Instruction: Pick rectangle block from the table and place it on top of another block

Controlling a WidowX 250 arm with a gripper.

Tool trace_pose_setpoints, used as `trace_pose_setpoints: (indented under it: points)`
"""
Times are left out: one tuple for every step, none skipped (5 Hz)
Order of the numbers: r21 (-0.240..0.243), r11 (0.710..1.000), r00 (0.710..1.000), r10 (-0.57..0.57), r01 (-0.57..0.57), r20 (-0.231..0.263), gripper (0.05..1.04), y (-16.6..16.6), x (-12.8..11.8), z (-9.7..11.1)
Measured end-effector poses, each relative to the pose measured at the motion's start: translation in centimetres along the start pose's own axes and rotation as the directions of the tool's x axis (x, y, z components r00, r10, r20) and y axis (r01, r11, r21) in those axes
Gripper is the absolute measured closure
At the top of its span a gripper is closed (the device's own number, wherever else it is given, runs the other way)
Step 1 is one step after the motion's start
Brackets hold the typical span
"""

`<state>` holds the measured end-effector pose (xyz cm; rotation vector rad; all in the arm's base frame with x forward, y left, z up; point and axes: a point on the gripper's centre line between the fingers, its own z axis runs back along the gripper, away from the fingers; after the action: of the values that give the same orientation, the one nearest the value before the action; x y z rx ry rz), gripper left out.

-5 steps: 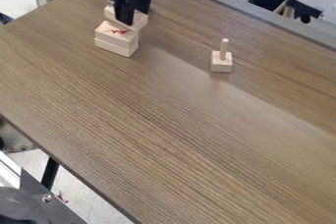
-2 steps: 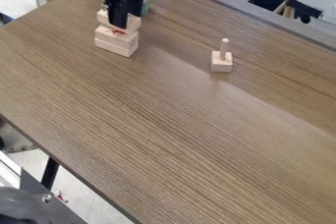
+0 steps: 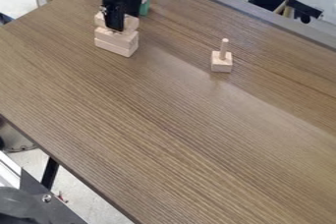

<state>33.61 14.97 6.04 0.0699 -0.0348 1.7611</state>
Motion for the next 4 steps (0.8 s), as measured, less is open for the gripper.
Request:
trace_pose_setpoints:
  points:
    - [0.000,1.000,1.000,0.006,-0.006,0.000,0.079,0.05,0.22,-0.02]
    - [0.000,1.000,1.000,0.007,-0.007,-0.003,0.085,0.04,0.18,-0.02]
    - [0.006,1.000,1.000,0.005,-0.005,0.007,0.085,0.12,0.11,-0.07]
    - [-0.006,1.000,1.000,-0.001,0.001,0.025,0.085,0.28,-0.14,0.66]
